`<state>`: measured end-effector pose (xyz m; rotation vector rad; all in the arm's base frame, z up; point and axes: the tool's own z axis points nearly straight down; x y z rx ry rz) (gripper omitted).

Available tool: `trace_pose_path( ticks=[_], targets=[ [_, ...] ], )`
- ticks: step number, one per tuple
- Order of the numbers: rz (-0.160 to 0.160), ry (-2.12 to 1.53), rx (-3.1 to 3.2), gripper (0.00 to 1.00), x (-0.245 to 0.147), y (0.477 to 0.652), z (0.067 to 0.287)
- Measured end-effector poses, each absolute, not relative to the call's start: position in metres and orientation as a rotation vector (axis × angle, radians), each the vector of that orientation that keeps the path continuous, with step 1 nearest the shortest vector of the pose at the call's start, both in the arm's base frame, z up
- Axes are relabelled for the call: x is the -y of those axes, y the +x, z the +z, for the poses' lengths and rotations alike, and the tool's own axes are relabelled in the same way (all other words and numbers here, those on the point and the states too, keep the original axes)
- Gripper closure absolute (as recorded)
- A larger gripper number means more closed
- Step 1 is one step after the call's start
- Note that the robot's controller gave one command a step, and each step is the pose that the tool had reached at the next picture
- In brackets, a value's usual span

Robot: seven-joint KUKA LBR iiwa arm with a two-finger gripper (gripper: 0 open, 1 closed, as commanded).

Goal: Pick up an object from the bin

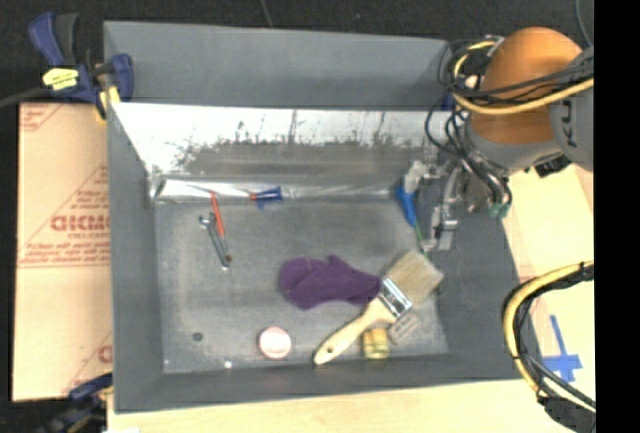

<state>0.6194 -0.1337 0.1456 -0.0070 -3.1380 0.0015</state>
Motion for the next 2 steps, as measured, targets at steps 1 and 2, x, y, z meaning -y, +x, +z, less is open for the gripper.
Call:
trace_pose_path(
  ticks=[1, 2],
  targets=[
    [0.004, -0.002, 3.146, 0.0, 0.133, 0.622, 0.15],
    [0.005, 0.244, 3.138, 0.0, 0.077, 0.606, 0.107]
  ],
)
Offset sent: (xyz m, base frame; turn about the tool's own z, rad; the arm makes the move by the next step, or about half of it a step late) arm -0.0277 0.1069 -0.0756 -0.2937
